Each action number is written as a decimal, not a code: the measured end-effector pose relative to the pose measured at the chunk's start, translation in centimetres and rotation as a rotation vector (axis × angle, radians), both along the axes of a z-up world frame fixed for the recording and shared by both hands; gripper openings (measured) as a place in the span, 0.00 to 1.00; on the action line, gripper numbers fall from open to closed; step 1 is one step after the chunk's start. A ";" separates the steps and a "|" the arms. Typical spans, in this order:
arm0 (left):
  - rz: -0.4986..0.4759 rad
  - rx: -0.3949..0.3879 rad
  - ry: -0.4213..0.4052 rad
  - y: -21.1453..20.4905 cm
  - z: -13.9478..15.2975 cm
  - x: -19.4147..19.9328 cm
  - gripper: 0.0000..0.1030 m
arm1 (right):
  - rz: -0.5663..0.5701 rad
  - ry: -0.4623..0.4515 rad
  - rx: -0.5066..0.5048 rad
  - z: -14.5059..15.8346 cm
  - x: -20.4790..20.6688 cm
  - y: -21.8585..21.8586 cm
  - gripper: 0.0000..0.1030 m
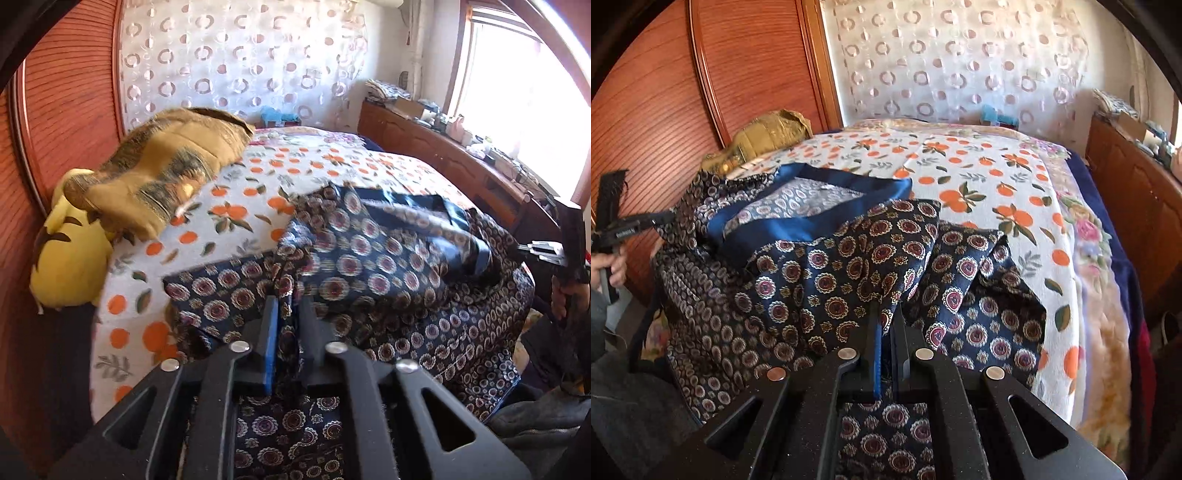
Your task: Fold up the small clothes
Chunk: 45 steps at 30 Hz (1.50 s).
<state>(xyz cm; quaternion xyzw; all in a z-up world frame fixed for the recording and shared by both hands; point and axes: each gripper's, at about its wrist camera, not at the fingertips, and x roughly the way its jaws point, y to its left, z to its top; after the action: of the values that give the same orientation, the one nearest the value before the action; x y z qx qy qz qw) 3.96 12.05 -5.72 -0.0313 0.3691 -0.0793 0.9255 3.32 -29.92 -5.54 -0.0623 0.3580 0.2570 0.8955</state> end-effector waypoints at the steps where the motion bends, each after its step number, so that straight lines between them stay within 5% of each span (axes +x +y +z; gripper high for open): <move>1: 0.003 0.004 -0.015 0.0 0.6 -0.2 0.36 | 0.003 -0.003 0.003 0.1 -0.4 -0.2 0.02; 2: 0.003 0.006 -0.031 0.1 1.1 -0.3 0.48 | 0.005 -0.004 0.005 0.5 0.0 0.1 0.04; 5: -0.012 0.009 -0.065 0.0 2.3 0.0 0.62 | -0.002 -0.024 -0.002 1.6 -0.4 0.2 0.16; 11: -0.052 0.008 -0.074 -1.2 3.3 2.8 0.62 | 0.002 -0.078 0.019 4.8 -1.2 0.8 0.45; 16: -0.100 -0.010 0.029 -2.0 1.8 8.7 0.62 | -0.006 -0.086 0.020 5.7 1.2 1.9 0.46; 22: -0.110 -0.017 0.189 -1.9 -1.6 13.7 0.61 | -0.020 0.034 0.004 3.4 8.1 3.9 0.46; 30: -0.125 0.042 0.260 -3.2 -3.7 14.4 0.58 | 0.022 0.149 0.012 2.1 13.8 6.3 0.46; 33: -0.125 0.046 0.264 -3.4 -3.6 14.4 0.44 | 0.017 0.209 -0.032 1.1 15.8 7.5 0.46; 34: -0.134 0.045 0.262 -3.6 -3.6 14.3 0.32 | 0.020 0.225 -0.037 1.0 16.1 7.8 0.46; 37: -0.151 0.076 0.230 -4.2 -3.2 13.8 0.06 | 0.053 0.222 -0.023 1.6 16.6 8.5 0.16; 39: -0.173 0.066 0.191 -4.5 -2.2 12.8 0.04 | 0.087 0.192 0.005 3.0 15.3 8.6 0.06; 45: -0.150 0.023 0.004 -3.5 3.4 6.4 0.03 | 0.133 0.057 0.064 7.3 9.8 7.2 0.05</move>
<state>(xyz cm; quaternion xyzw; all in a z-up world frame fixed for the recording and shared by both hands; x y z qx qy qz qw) 10.35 8.55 -2.29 0.0068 0.3732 -0.1442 0.9165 13.11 -22.73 1.74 -0.0497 0.3700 0.3290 0.8674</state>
